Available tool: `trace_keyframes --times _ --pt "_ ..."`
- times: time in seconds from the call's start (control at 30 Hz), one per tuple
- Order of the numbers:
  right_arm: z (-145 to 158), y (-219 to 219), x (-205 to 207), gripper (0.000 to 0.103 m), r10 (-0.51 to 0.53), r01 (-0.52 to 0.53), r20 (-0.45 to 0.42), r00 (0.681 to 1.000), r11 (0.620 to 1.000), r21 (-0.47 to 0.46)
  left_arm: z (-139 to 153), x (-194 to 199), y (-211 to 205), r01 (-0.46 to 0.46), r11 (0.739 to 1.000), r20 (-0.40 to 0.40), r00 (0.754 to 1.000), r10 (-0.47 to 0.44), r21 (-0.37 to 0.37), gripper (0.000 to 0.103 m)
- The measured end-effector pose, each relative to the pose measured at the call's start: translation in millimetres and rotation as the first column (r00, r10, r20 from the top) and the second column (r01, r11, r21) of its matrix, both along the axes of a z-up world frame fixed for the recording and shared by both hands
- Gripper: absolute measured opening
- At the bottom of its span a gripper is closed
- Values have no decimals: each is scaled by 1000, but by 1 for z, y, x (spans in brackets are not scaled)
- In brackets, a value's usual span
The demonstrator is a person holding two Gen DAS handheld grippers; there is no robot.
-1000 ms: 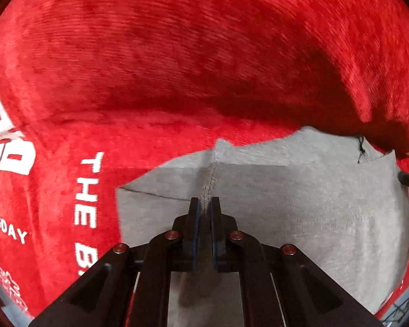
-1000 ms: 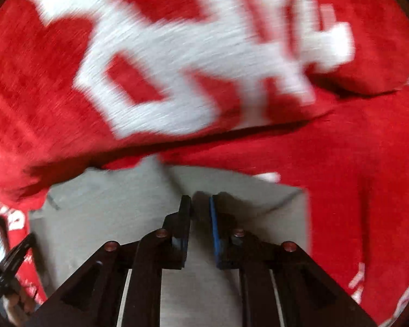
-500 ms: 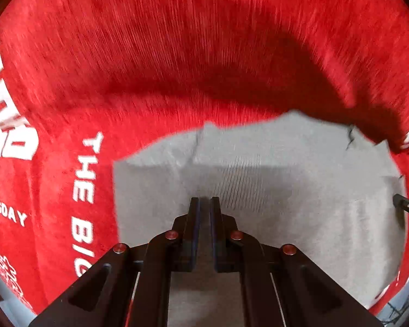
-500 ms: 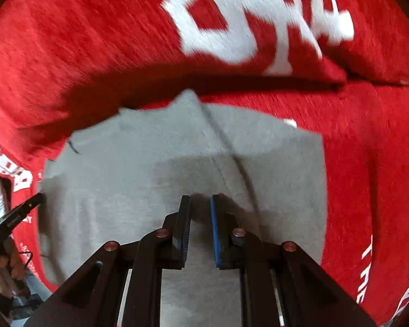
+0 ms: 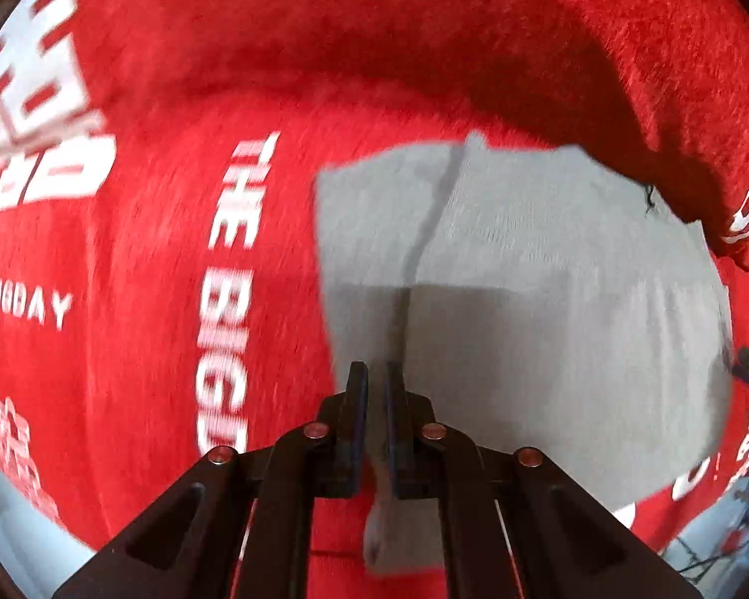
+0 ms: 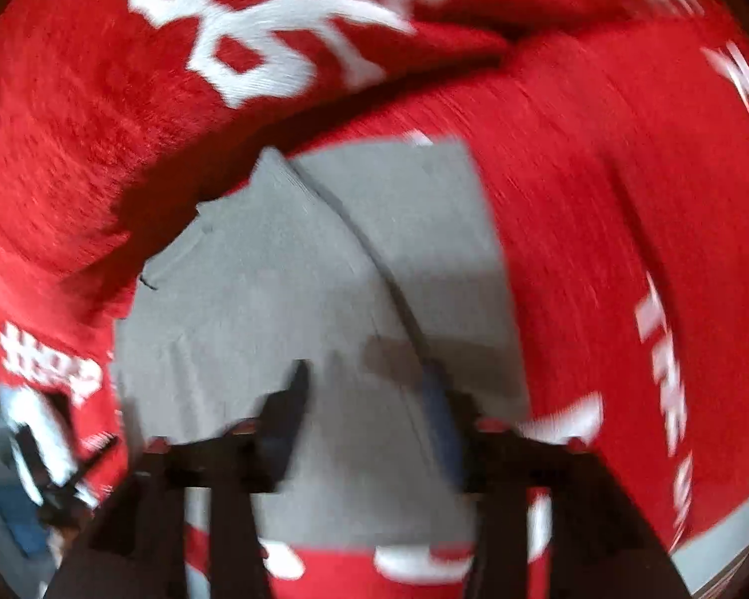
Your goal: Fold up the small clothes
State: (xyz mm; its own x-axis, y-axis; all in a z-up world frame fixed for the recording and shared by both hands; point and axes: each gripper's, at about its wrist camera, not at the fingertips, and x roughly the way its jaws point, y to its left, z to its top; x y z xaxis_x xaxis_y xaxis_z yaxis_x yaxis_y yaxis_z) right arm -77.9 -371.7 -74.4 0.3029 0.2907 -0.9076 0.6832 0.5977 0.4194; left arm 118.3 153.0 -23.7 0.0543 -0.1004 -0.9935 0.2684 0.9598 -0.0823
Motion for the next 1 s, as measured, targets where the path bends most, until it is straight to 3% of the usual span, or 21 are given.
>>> trace_keyframes --times 0.2,0.3,0.4,0.43,0.47,0.5,0.63,0.73,0.83,1.0 --pt "-6 17 -76 59 -175 181 -75 982 980 85 -7 -49 9 25 999 -65 998 -22 36 8" --pt "-28 22 -87 59 -267 278 -85 960 947 161 -9 -64 11 -11 999 -71 997 14 38 8" --pt "-42 19 -89 59 -364 363 -38 931 902 232 -11 -72 11 -34 999 -87 996 36 28 8" --pt "-44 18 -86 49 -378 373 -28 925 896 242 -9 -73 10 -35 999 -86 996 37 26 8" --pt "-42 16 -84 35 -370 367 -32 929 903 225 -8 -74 9 -34 999 -83 996 36 24 8" --pt "-37 15 -81 13 -338 338 -36 941 922 190 -6 -73 9 -33 999 -83 996 35 23 8" --pt "-26 15 -69 13 -193 197 -66 979 979 53 16 -86 2 -24 1000 -61 998 25 17 8" --pt "-33 15 -71 14 -177 184 -110 978 982 50 16 -90 10 -39 999 -70 997 41 18 8" --pt "-22 20 -75 18 -188 194 -88 978 979 59 23 -89 21 -49 999 -63 997 49 -4 8" --pt "4 57 -68 18 -66 67 -39 997 997 27 34 -91 27 -11 998 -28 1000 9 -66 8"
